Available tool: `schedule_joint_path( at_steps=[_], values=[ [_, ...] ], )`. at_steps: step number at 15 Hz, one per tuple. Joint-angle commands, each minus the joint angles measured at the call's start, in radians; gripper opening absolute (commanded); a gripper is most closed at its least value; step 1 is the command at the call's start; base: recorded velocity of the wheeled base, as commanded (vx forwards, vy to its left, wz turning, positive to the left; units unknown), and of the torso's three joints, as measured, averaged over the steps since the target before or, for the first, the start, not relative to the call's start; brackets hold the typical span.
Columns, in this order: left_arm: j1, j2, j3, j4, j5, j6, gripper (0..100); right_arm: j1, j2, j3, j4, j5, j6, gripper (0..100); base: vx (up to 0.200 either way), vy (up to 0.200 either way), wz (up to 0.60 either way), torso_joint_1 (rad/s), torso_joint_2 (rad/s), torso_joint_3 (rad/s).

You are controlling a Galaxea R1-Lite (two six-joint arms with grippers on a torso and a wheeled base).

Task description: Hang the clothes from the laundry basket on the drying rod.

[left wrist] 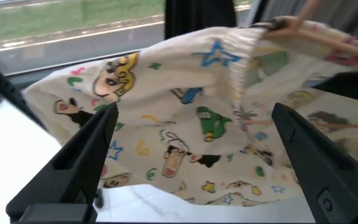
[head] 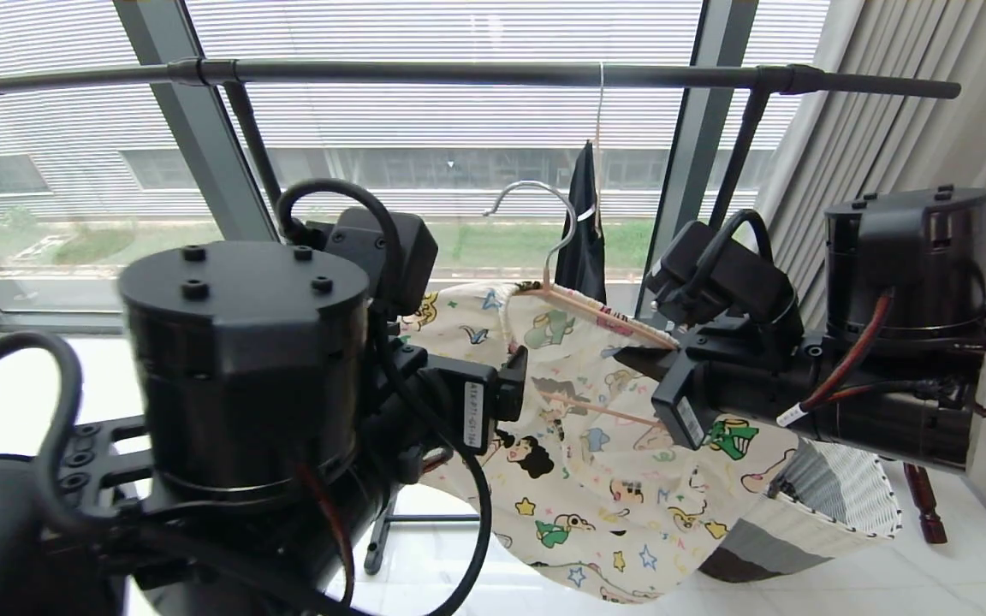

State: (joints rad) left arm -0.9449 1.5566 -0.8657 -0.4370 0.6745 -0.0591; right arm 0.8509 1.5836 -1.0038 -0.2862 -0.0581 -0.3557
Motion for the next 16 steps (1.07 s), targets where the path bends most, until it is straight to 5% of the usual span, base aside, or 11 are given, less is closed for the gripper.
schedule_joint_path(
  at_steps=[1, 6, 7, 14, 16],
  values=[
    [0.015, 0.065, -0.009, 0.000, 0.017, -0.001, 100, 0.002, 0.010, -0.002, -0.001, 0.000, 0.000, 0, 0.000, 0.000, 0.00, 0.000, 0.00, 0.000],
    [0.014, 0.079, -0.025, 0.000, 0.019, -0.002, 100, 0.005, 0.012, 0.002, -0.001, 0.000, 0.001, 0, 0.000, 0.000, 0.00, 0.000, 0.00, 0.000],
    [0.014, 0.079, -0.025, 0.000, 0.019, -0.004, 0, 0.005, 0.012, 0.004, -0.001, 0.000, 0.001, 0, 0.000, 0.000, 0.00, 0.000, 0.00, 0.000],
    [-0.006, 0.074, -0.015, 0.000, 0.019, -0.004, 0, 0.004, 0.010, 0.002, -0.001, -0.009, 0.001, 0, 0.000, 0.000, 0.00, 0.000, 0.00, 0.000],
    [-0.072, 0.077, -0.013, 0.000, 0.017, -0.037, 0, 0.028, 0.012, -0.019, -0.001, -0.025, 0.078, 0, 0.000, 0.000, 0.00, 0.000, 0.00, 0.000]
  ],
)
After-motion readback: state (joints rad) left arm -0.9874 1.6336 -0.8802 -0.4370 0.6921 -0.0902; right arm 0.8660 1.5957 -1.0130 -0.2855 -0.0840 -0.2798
